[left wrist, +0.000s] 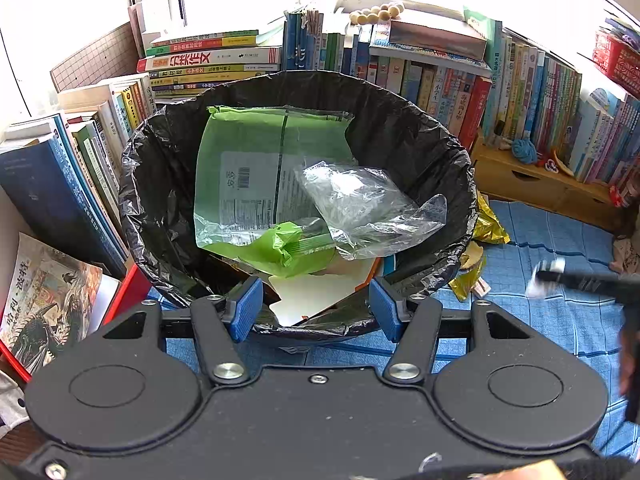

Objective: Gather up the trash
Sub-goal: 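Lower the right gripper to the white tissue and grasp it, then carry the white tissue with the right gripper and drop it into the bin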

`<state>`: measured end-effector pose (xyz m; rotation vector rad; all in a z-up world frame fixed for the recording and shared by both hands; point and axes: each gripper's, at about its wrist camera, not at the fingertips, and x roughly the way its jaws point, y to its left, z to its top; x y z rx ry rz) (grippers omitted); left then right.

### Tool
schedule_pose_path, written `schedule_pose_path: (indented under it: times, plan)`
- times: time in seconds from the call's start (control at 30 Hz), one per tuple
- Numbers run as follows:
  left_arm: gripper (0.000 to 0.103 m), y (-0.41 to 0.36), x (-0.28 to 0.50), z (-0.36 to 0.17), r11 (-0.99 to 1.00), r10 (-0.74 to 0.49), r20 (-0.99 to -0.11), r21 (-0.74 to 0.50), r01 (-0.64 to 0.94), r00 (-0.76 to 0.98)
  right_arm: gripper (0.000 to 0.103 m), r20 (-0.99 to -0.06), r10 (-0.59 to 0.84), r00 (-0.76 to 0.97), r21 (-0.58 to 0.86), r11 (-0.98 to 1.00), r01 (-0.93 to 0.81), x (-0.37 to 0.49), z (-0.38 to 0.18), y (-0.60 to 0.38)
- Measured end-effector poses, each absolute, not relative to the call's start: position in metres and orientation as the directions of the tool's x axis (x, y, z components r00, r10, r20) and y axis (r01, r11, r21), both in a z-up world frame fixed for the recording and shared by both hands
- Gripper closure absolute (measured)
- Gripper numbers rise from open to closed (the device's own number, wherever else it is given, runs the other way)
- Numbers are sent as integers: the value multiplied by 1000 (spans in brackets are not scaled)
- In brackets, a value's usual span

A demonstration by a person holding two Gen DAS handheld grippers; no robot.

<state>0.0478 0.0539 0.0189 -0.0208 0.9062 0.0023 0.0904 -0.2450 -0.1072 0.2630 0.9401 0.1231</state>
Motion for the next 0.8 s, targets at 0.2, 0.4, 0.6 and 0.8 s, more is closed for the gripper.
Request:
schedule_pose_path:
  times: [0.2,0.4,0.6,0.8]
  plan:
    - [46,55,45,19,1000,-12,-781,-21,-8,625,65,-612,392,687,376,908,-183,94,-24,-210]
    - [46,58,43,20,999,-22,-776,-36,-10,630,64,-509,542,669,393,838,-379,111,27,-154]
    - [46,59,40,22,998,-30,-768,-55,-19,640,40,-541,570,618,316,819,-479,124,30,-94]
    - [46,59,36,24,998,-36,-762,-61,-16,647,22,-544,584,602,313,807,-501,121,31,-81]
